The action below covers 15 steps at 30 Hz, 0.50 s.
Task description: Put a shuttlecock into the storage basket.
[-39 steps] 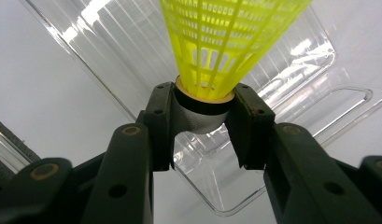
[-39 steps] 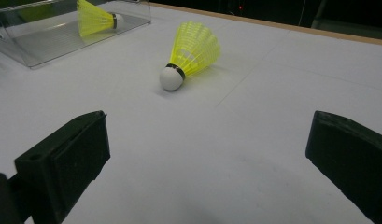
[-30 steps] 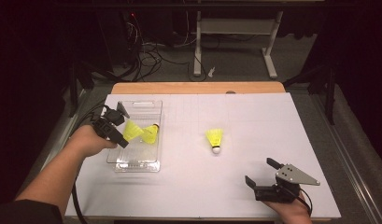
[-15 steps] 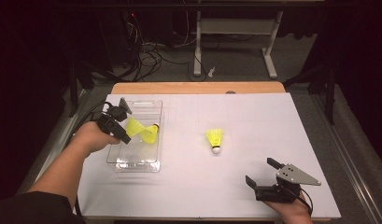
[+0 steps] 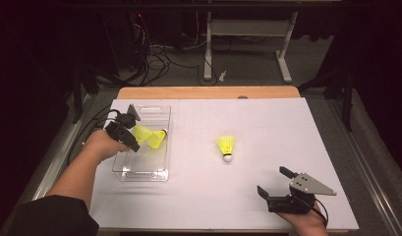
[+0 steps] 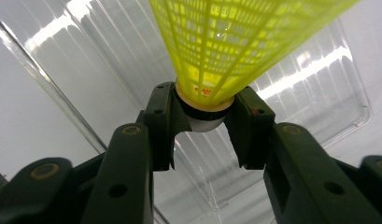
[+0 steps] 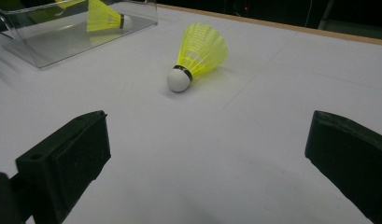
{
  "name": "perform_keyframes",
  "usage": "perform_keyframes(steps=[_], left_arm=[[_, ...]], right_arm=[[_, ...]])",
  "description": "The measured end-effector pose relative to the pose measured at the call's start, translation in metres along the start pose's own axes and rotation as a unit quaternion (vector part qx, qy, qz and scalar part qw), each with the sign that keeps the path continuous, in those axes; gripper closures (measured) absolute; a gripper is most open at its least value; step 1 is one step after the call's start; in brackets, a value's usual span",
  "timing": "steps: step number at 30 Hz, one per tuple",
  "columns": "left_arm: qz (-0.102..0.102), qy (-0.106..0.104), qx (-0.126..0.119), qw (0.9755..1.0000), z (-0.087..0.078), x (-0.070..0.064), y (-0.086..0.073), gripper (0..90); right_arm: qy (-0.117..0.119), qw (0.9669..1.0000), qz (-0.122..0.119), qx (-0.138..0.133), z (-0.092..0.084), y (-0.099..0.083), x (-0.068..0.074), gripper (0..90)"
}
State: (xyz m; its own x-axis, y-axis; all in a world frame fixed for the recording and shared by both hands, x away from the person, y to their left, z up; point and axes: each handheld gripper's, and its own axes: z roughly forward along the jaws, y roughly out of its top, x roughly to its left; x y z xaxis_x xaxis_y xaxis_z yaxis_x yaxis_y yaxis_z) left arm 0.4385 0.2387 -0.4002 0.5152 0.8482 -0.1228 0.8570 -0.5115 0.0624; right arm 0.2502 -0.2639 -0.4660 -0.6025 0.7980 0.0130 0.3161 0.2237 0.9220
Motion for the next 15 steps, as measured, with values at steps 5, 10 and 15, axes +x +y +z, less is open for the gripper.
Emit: perform_keyframes(steps=[5,10,15], left_arm=[[0.004,0.001,-0.004,1.0000,-0.003,-0.003,-0.003,64.1],[-0.007,-0.005,-0.022,0.9997,-0.014,0.000,-0.008,64.1],[-0.016,-0.004,-0.026,0.9995,-0.017,0.003,-0.011,64.1]], right_arm=[[0.001,1.0000,0.000,0.000,0.000,0.000,0.000,0.9],[0.003,1.0000,-0.002,0.001,0.001,0.000,0.002,0.9],[0.002,1.0000,-0.004,0.001,0.001,0.001,0.003,1.0]])
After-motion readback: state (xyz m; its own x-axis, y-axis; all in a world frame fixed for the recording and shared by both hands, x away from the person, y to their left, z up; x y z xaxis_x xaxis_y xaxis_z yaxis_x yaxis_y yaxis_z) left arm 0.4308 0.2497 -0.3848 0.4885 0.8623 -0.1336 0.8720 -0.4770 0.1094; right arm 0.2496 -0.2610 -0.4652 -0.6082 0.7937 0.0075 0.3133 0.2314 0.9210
